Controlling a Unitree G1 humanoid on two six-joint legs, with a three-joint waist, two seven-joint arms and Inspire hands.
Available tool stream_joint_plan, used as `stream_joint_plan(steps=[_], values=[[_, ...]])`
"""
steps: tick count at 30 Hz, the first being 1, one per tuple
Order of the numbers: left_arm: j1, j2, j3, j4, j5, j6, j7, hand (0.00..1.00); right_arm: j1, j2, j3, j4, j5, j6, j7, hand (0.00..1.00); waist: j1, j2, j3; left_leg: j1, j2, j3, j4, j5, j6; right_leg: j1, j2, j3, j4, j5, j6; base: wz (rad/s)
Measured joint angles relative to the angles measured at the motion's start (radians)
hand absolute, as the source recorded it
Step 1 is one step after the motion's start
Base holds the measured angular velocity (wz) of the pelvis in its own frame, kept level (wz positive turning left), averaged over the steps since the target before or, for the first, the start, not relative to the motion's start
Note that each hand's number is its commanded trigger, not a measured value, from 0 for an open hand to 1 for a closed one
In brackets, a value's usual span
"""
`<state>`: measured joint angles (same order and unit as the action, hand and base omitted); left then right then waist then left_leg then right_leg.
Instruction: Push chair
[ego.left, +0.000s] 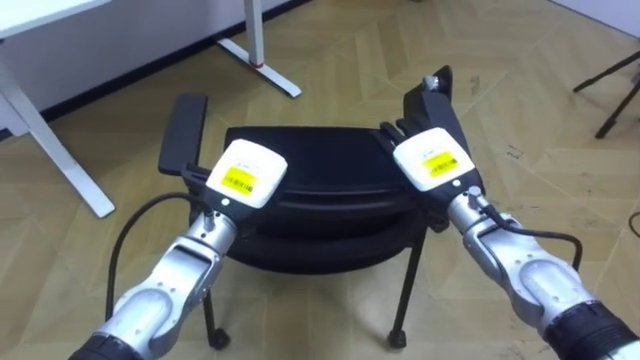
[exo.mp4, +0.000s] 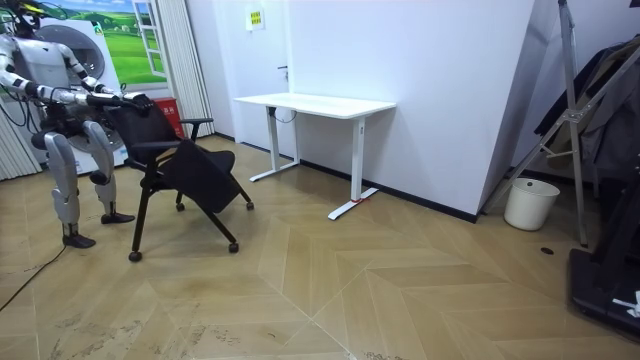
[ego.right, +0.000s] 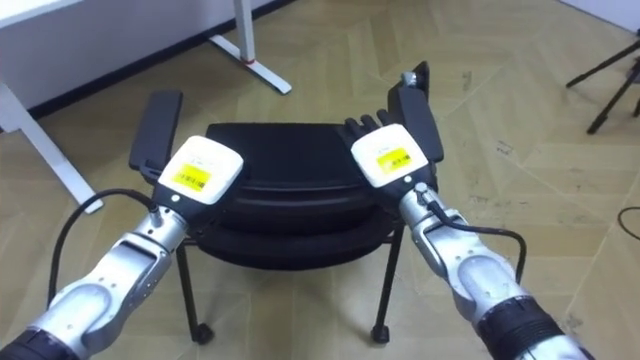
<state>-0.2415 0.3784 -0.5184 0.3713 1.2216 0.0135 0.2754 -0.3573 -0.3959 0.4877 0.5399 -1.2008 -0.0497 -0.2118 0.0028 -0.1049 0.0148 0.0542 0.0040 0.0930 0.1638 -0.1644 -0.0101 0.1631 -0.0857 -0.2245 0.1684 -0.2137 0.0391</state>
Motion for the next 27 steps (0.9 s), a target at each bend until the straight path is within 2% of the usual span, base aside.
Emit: stream_joint_plan(steps=[6,12,16,20,23,27], values=[[0.009,0.002,0.007,-0.013,0.002,-0.009,0.0,1.0,0.001,0.0,-0.01,0.033,0.119,-0.015,-0.015,0.0,0.002,0.002,0.0007,-0.001,-0.003,-0.015,-0.001,0.0,0.0,0.002,0.0,-0.001,-0.003,0.0,0.0,-0.01],[0.018,-0.009,0.012,-0.019,0.0,-0.016,-0.003,1.0,0.03,0.001,-0.05,0.034,0.208,-0.035,-0.032,0.0,-0.001,0.021,-0.0023,-0.007,-0.004,-0.025,0.0,0.0,0.0,0.002,-0.003,-0.031,0.0,0.0,0.0,0.04],[0.028,-0.014,0.012,-0.018,-0.001,-0.022,-0.002,1.0,0.054,0.001,-0.059,0.03,0.215,-0.044,-0.063,0.0,-0.003,0.032,-0.0043,0.0,-0.004,-0.041,0.0,0.0,0.0,0.012,-0.001,-0.053,-0.001,0.0,0.0,0.1],[0.041,-0.014,0.012,-0.018,-0.01,-0.029,0.0,1.0,0.063,0.0,-0.059,0.03,0.215,-0.048,-0.082,0.0,-0.003,0.044,-0.0084,0.008,-0.003,-0.049,-0.001,0.0,0.0,0.015,-0.001,-0.055,0.006,0.0,0.0,0.01],[0.042,-0.015,0.012,-0.018,-0.01,-0.034,0.0,1.0,0.064,0.0,-0.059,0.034,0.215,-0.051,-0.082,0.0,-0.002,0.046,-0.0074,0.01,-0.003,-0.068,-0.001,0.0,0.0,0.014,0.0,-0.053,0.013,0.0,0.0,0.0],[0.042,-0.015,0.013,-0.018,-0.012,-0.037,0.0,1.0,0.064,0.0,-0.06,0.039,0.216,-0.055,-0.09,0.0,-0.001,0.047,-0.0068,0.01,-0.003,-0.067,-0.001,0.0,0.0,0.015,0.0,-0.053,0.011,0.0,0.0,0.0]])
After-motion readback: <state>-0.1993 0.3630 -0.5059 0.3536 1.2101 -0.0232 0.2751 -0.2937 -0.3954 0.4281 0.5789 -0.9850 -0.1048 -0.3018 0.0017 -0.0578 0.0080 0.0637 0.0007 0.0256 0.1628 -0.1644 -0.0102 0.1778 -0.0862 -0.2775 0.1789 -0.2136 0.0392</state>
